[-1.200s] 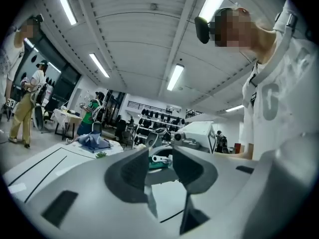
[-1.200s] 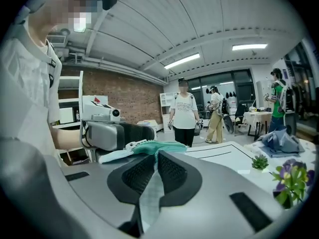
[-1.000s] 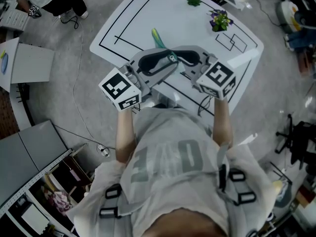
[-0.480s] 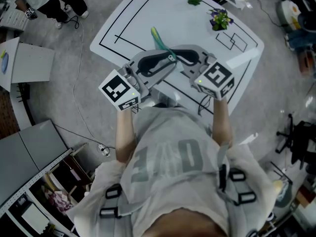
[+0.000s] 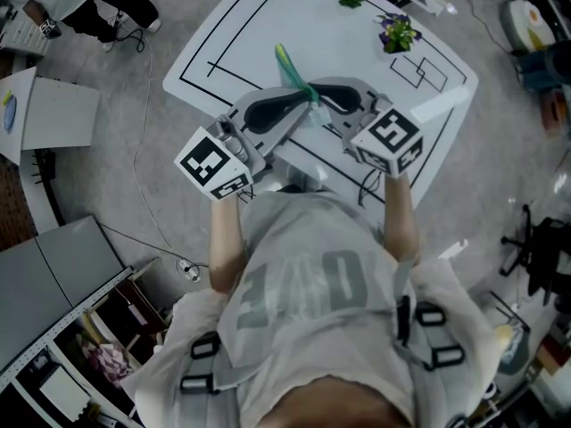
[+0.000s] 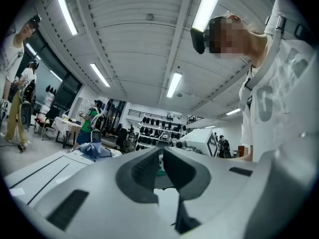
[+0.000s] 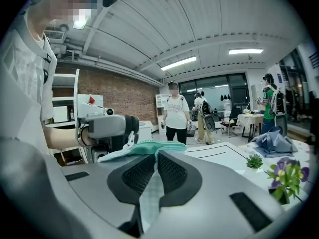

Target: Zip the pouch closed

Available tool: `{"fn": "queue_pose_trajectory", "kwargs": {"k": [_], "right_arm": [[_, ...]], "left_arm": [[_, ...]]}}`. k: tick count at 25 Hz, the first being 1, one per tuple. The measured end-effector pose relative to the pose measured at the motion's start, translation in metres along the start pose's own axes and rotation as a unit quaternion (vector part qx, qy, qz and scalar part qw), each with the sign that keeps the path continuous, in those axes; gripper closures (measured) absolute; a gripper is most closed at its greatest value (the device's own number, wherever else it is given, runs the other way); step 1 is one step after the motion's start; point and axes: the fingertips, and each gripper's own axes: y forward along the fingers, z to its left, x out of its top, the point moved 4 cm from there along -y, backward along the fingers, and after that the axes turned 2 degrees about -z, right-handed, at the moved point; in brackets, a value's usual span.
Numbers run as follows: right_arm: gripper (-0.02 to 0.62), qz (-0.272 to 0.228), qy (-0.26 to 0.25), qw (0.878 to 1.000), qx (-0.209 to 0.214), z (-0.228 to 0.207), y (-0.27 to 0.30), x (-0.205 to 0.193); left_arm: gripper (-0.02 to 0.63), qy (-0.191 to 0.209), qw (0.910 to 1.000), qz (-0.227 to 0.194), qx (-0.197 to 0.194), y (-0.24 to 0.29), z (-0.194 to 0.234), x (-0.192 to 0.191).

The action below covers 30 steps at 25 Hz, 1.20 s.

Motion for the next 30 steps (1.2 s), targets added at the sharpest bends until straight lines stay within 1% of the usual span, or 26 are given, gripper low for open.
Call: {"fn": "queue_pose_trajectory", "kwargs": {"k": [3, 7, 10, 12, 15, 19, 21, 23, 25, 26, 28, 29, 30], "right_arm": [[0.568, -0.004, 0.007, 1.000, 0.000, 0.001, -0.001, 0.001], [0.568, -0.005, 0.010, 1.000, -0.006, -0.001, -0.002, -0.001], [0.568, -0.011, -0.010, 1.000, -0.004, 0.001, -0.002, 0.001], [0.568, -0.014, -0.022, 1.000, 0.000, 0.005, -0.001, 0.004], [0.568, -0.004, -0.033, 0.999, -0.002, 0.013, 0.001, 0.011], [0.569, 0.016, -0.097, 0.995, -0.009, 0.022, 0.004, 0.014], [0.571, 0.013, -0.108, 0.994, -0.017, 0.026, 0.006, 0.014], [0.571, -0.001, -0.094, 0.995, -0.018, 0.029, 0.008, 0.014], [0.569, -0.007, -0.077, 0.997, -0.010, 0.032, 0.009, 0.013], [0.569, -0.007, -0.077, 0.997, -0.008, 0.034, 0.009, 0.013], [0.566, -0.023, -0.079, 0.996, -0.020, 0.033, 0.009, 0.018], [0.551, -0.039, -0.070, 0.996, -0.030, 0.032, 0.009, 0.022], [0.496, -0.060, -0.051, 0.996, -0.036, 0.030, 0.007, 0.025]], "left_arm": [[0.575, -0.011, 0.9999, 0.006, -0.009, 0.001, -0.001, -0.001], [0.575, -0.022, 0.9991, 0.009, -0.036, 0.004, -0.007, -0.003], [0.575, -0.015, 0.9993, 0.013, -0.032, 0.006, -0.009, -0.005], [0.594, -0.023, 0.9993, 0.012, -0.027, 0.006, -0.007, -0.004], [0.596, -0.044, 0.9987, 0.014, -0.024, 0.007, -0.004, -0.002], [0.597, -0.057, 0.9983, 0.013, -0.006, 0.008, 0.001, 0.000], [0.597, -0.064, 0.9979, 0.004, 0.008, 0.006, 0.005, 0.003], [0.597, -0.073, 0.9971, -0.007, 0.022, 0.001, 0.012, 0.008], [0.598, -0.079, 0.9963, -0.015, 0.029, -0.005, 0.017, 0.014], [0.598, -0.080, 0.9960, -0.020, 0.034, -0.007, 0.019, 0.017], [0.598, -0.078, 0.9952, -0.028, 0.052, -0.012, 0.024, 0.023], [0.598, -0.074, 0.9947, -0.031, 0.064, -0.013, 0.026, 0.025], [0.598, -0.068, 0.9942, -0.032, 0.077, -0.014, 0.029, 0.026]]}}
